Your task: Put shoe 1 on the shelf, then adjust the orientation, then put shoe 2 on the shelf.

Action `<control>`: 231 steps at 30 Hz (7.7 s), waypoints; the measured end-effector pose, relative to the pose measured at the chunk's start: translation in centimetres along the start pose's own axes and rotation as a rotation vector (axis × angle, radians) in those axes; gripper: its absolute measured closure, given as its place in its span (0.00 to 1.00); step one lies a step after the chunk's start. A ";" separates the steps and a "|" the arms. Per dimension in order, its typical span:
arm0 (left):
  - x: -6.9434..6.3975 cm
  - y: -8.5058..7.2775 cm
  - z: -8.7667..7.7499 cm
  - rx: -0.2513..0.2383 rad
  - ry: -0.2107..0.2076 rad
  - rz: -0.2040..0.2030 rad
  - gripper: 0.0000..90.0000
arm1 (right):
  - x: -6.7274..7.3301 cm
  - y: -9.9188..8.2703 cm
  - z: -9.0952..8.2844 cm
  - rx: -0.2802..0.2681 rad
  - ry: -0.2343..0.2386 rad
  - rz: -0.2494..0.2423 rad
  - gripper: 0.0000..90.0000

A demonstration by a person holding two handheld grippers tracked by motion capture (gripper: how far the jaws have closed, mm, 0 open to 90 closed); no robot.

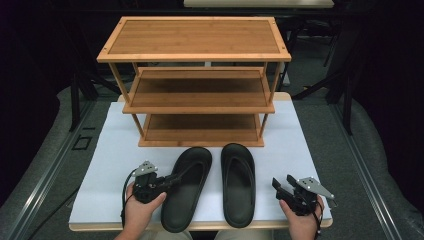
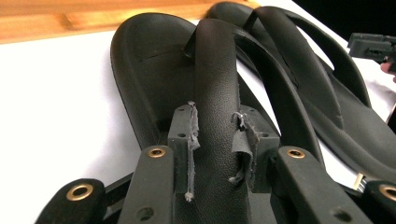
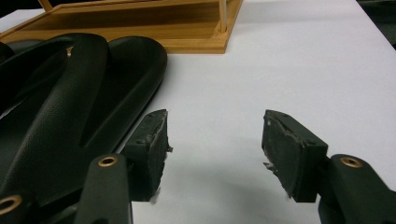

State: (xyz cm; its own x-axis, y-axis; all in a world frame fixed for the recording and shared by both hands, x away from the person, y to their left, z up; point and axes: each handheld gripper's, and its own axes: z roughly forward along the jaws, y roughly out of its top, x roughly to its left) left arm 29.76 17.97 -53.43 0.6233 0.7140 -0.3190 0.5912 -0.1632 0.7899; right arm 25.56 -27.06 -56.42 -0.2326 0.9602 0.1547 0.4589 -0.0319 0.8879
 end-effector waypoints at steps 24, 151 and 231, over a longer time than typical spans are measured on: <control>0.5 1.5 -4.0 -0.127 0.030 -0.029 0.77 | 0.1 0.0 0.0 0.009 0.001 0.001 0.45; 4.9 21.1 -2.0 -0.249 0.264 -0.050 0.68 | 0.1 0.0 -0.2 0.001 0.017 -0.009 0.45; 4.5 0.9 -3.4 -0.090 0.206 0.052 0.54 | 8.4 1.5 -0.2 0.006 0.027 -0.229 0.44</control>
State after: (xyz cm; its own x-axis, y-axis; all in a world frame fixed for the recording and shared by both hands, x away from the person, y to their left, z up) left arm 31.36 23.37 -52.37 0.5287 0.8314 -0.1708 0.5077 -0.1485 0.8486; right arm 24.18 -19.09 -53.68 -0.3541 0.9344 -0.0394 0.3969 0.1883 0.8984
